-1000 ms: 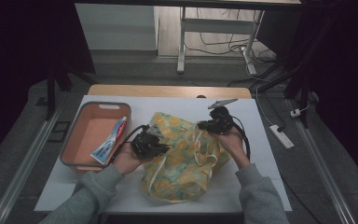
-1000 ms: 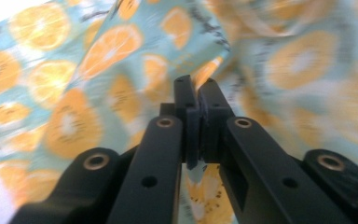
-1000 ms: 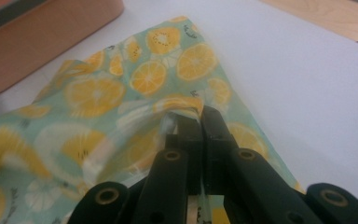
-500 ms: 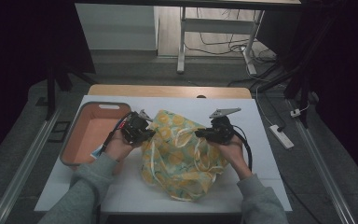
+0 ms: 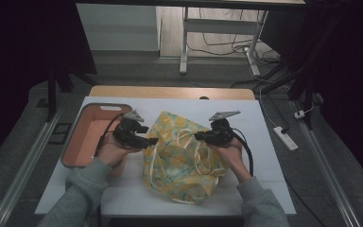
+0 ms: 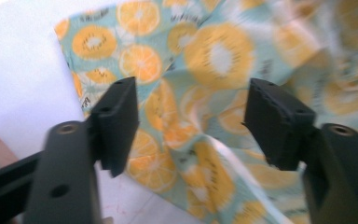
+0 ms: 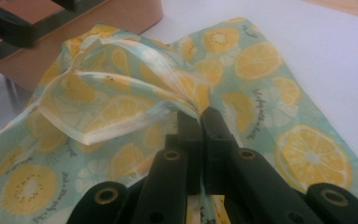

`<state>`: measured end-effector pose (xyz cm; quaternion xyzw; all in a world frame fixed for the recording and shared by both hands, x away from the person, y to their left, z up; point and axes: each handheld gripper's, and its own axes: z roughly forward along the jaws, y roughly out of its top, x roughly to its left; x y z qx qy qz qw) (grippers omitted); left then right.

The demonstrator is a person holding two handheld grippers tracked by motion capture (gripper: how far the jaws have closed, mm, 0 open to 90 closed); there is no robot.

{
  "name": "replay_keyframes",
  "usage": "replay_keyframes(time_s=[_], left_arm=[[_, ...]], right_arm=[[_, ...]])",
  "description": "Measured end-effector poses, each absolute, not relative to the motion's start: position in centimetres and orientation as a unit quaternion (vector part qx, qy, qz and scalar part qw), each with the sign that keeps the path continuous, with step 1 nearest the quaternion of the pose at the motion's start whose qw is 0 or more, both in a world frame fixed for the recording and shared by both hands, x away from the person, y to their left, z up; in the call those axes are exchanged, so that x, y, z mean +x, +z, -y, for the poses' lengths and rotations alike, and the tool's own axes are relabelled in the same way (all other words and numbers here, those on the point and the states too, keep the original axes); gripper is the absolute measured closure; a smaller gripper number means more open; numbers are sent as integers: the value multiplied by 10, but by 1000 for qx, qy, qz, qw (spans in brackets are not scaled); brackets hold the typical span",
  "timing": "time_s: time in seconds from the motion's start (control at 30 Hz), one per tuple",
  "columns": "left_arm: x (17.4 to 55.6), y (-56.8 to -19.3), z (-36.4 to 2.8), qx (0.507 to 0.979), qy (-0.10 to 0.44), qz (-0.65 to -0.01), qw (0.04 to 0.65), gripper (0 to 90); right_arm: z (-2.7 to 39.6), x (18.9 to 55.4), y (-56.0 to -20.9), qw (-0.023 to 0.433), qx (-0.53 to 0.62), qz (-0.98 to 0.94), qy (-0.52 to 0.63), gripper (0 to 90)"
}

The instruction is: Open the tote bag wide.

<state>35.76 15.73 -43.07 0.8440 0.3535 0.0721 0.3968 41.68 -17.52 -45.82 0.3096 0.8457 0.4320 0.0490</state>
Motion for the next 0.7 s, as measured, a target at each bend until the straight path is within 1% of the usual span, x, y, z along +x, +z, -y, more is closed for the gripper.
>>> replay_keyframes(time_s=[0.03, 0.17, 0.37, 0.7], left_arm=[[354, -428, -161, 842, 73, -352, 402, 293], [344, -423, -175, 840, 84, -349, 406, 285], [347, -419, -199, 826, 86, -370, 416, 281], [349, -426, -230, 818, 96, -407, 395, 281]], right_arm=[[174, 417, -459, 48, 310, -846, 431, 873], [172, 419, -459, 45, 306, -848, 431, 873], [180, 428, -461, 40, 317, -840, 438, 873], [187, 443, -469, 40, 335, -834, 437, 873]])
